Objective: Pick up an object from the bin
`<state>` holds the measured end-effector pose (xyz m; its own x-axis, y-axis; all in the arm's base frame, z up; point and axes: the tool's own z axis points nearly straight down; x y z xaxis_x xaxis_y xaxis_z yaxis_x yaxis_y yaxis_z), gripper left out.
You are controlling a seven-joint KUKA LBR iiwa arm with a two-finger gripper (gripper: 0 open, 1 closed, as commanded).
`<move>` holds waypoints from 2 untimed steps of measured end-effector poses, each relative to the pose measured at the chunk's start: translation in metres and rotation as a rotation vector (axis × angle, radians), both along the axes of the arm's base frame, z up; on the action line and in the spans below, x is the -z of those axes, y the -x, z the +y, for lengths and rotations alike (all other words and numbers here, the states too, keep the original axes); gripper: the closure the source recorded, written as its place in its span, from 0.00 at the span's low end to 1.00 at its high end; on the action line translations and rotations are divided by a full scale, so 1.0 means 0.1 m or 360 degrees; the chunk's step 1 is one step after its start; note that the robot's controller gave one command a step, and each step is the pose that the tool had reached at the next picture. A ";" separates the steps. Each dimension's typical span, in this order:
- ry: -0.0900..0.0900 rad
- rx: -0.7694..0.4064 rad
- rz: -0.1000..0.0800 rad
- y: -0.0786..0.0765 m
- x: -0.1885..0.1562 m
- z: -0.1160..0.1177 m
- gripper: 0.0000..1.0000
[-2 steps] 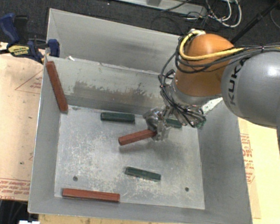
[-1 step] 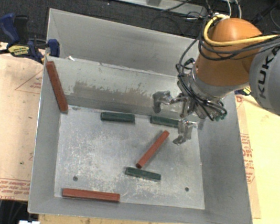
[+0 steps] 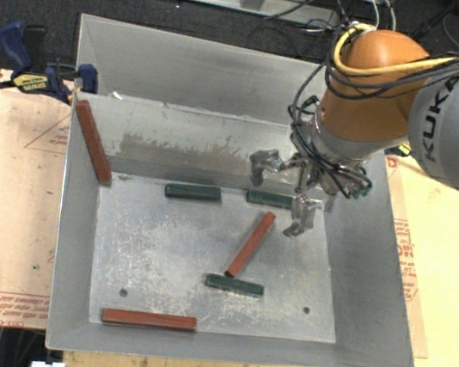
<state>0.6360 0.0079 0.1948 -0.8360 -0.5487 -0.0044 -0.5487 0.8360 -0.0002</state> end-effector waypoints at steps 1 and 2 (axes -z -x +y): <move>0.0002 -0.0071 -0.0007 -0.02 0.11 0.00 0.00; 0.0003 -0.0428 -0.0003 0.19 0.78 0.05 0.00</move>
Offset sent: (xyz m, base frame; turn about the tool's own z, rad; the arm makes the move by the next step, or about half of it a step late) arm -0.0372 0.0075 -0.1248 -0.3816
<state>0.6175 0.0125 0.1165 -0.6600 -0.7512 -0.0046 -0.7512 0.6600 -0.0031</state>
